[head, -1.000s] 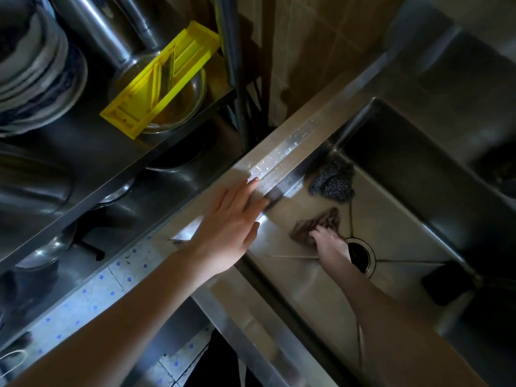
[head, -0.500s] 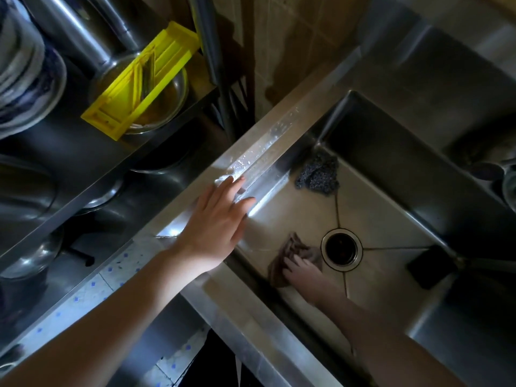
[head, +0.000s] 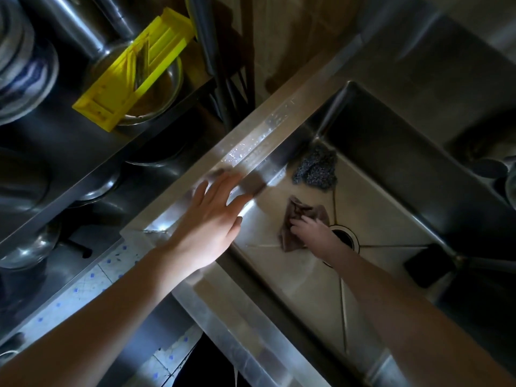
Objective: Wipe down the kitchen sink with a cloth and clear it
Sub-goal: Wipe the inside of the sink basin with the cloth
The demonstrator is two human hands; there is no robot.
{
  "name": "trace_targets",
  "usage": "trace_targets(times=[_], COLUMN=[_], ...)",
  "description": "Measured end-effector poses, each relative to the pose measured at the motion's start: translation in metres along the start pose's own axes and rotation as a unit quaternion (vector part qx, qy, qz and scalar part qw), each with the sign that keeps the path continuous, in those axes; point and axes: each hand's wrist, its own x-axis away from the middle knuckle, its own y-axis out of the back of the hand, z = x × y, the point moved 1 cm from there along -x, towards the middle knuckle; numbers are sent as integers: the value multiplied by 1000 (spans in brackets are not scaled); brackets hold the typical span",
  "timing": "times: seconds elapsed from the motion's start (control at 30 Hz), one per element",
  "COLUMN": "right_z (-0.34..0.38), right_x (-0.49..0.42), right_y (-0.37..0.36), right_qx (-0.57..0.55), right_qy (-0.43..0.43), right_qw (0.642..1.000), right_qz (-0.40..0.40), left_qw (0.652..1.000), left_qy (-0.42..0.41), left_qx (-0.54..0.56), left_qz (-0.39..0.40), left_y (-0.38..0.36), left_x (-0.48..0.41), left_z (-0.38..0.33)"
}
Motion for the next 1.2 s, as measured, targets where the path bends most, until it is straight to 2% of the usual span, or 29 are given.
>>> trace_targets(times=[0.1, 0.23, 0.37, 0.5, 0.7, 0.8, 0.9, 1.03, 1.2], right_z=[-26, -52, -76, -97, -99, -97, -99, -109, -105], right_x=[13, 27, 38, 48, 82, 84, 68, 35, 18], right_y=[-5, -18, -15, -9, -28, -27, -17, 3, 6], right_qx=[-30, -116, -201, -231, -280, -292, -318, -330, -339], right_qy=[-50, -165, -300, -411, -414, -422, -452, -443, -439], right_qw=[998, 979, 930, 879, 866, 856, 829, 826, 827], right_qz=[-6, 9, -69, -67, -25, -54, -86, -108, -93], left_qw=[1000, 999, 999, 999, 999, 999, 999, 999, 999], left_qy=[1, 11, 11, 4, 13, 21, 25, 21, 22], left_qx=[-19, -30, -24, -29, -21, -14, -13, -22, -30], left_qz=[8, 21, 24, 20, 25, 29, 19, 12, 19], left_y=[-1, -1, 1, 0, -2, -2, -1, -2, -5], left_x=[-4, -14, -24, -30, -30, -31, -32, -29, -29], left_z=[-5, -10, -9, -7, -8, -8, -8, -9, -8])
